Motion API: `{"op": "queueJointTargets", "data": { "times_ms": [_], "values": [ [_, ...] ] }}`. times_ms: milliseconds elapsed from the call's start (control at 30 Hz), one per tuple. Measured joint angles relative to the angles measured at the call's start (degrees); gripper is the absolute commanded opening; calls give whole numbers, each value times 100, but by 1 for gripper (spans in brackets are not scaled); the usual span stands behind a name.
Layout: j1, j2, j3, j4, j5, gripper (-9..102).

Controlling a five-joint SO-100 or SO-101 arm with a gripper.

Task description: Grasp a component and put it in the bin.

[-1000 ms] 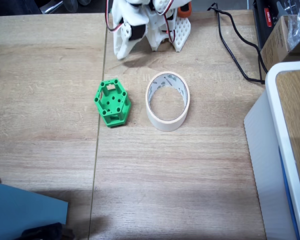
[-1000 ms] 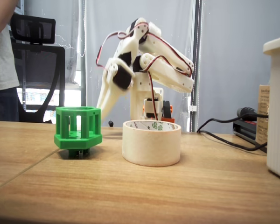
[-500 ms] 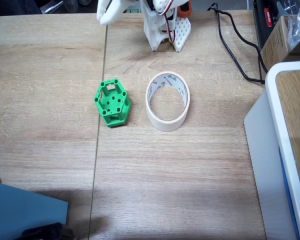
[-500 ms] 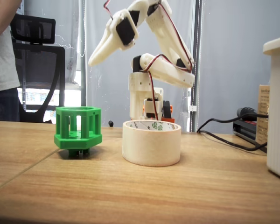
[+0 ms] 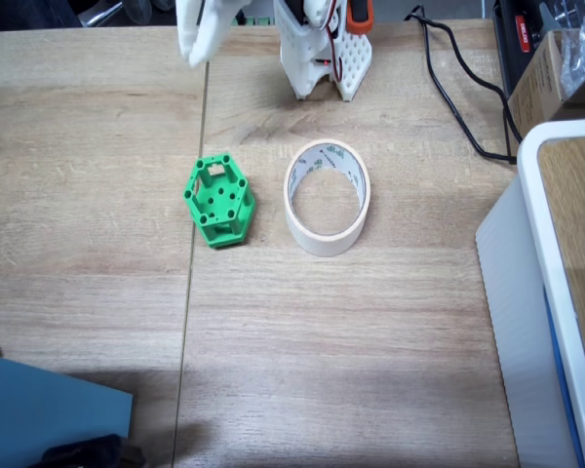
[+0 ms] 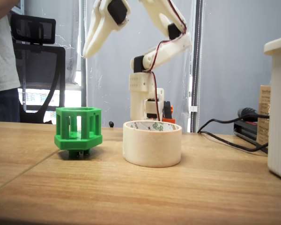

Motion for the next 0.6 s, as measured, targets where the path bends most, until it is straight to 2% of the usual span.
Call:
{"op": "queueJointTargets", "data": {
  "times_ms": [367,600],
  "values": [
    [-97,-1222,-615,0,9,19],
    [-70,-1978,-1266,-9,9,21]
  ]
}}
